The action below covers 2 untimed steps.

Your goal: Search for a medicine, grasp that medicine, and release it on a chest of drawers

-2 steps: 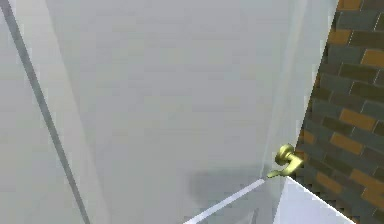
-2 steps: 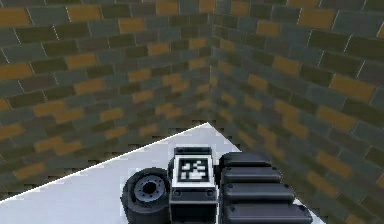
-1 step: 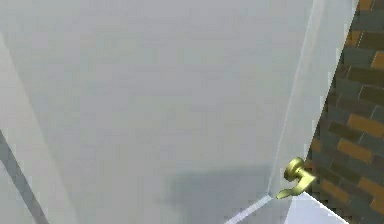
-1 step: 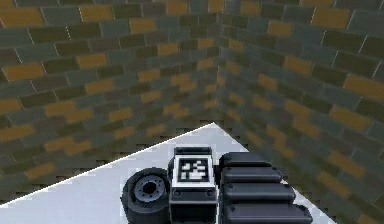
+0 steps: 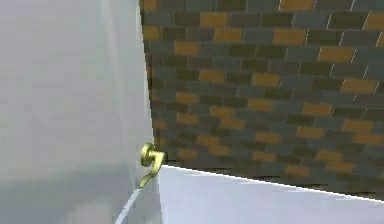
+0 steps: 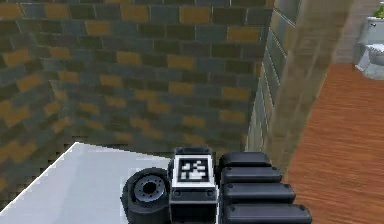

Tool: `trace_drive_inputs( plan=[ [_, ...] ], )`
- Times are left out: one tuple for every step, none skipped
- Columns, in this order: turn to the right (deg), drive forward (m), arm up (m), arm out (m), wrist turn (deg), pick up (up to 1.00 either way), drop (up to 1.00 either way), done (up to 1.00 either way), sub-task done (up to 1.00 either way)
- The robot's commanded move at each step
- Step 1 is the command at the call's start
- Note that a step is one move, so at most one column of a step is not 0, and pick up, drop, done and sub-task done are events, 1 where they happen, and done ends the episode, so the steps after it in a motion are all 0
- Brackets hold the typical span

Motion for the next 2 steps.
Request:
trace_drive_inputs(
  plan=[
    [45.0, 0.00, 0.00, 0.00, 0.0, 0.00, 0.00, 0.00, 0.00],
    [45.0, 0.00, 0.00, 0.00, 0.0, 0.00, 0.00, 0.00, 0.00]
  ],
)
